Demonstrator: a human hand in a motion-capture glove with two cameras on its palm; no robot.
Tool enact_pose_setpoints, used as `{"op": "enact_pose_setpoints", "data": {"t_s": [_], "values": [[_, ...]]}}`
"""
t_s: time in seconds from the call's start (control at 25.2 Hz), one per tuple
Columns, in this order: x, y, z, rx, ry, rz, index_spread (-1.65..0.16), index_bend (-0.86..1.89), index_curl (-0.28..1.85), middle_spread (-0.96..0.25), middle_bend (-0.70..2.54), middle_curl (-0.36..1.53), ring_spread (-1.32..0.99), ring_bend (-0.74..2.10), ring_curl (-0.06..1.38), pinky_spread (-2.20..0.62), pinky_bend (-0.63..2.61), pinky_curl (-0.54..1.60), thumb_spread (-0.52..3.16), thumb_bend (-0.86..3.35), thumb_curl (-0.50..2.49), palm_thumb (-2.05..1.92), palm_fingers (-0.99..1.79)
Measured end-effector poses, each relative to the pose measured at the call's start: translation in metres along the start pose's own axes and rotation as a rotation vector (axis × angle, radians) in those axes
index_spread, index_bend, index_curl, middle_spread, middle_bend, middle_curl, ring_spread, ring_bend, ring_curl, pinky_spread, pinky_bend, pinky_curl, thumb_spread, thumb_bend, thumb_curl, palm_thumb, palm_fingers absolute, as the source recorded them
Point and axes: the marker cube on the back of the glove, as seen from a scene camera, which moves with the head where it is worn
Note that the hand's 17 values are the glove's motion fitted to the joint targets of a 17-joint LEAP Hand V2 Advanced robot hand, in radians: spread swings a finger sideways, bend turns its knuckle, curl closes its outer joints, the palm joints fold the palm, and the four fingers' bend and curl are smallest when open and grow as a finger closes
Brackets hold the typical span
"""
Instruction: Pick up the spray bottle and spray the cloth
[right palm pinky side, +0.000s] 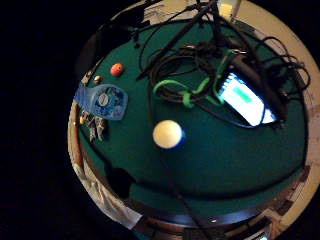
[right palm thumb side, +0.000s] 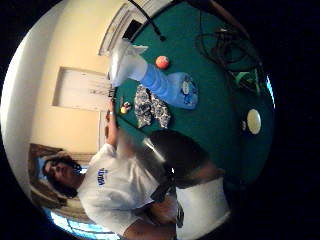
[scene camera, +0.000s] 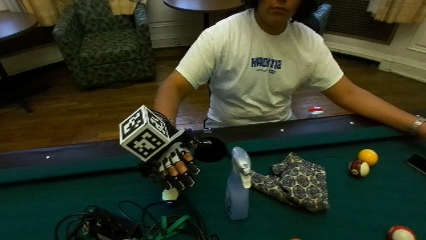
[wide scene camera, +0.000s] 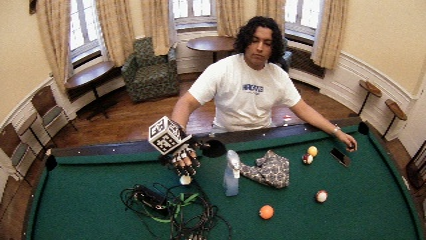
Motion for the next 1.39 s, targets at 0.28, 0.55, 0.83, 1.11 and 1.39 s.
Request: {"op": "enact_pose_setpoints", "data": {"t_s": [0.28, 0.55, 0.83, 1.11, 1.39], "values": [[-0.011, -0.019, 0.030, -0.030, -0.245, 0.004, -0.42, 0.15, 0.26, -0.14, 0.22, 0.33, -0.14, 0.34, 0.30, 0.20, 0.33, 0.33, 1.03, -0.01, 0.30, 0.43, 0.40], [-0.019, -0.034, 0.059, -0.097, -0.428, -0.010, -0.38, 0.21, 0.30, -0.11, 0.21, 0.33, -0.13, 0.30, 0.29, 0.19, 0.27, 0.32, 1.03, -0.02, 0.31, 0.47, 0.46], [-0.022, -0.038, 0.070, -0.122, -0.462, -0.007, -0.38, 0.28, 0.34, -0.15, 0.24, 0.35, -0.13, 0.21, 0.27, 0.19, 0.18, 0.30, 0.98, -0.03, 0.32, 0.48, 0.57], [-0.049, -0.034, 0.069, -0.108, -0.480, -0.033, -0.38, 0.22, 0.36, -0.15, 0.25, 0.36, -0.12, 0.20, 0.28, 0.19, 0.17, 0.30, 0.97, -0.03, 0.32, 0.49, 0.58], [-0.059, -0.047, 0.076, -0.133, -0.516, -0.017, -0.38, 0.15, 0.34, -0.14, 0.25, 0.37, -0.11, 0.26, 0.30, 0.19, 0.15, 0.29, 0.97, -0.02, 0.32, 0.50, 0.61]]}}
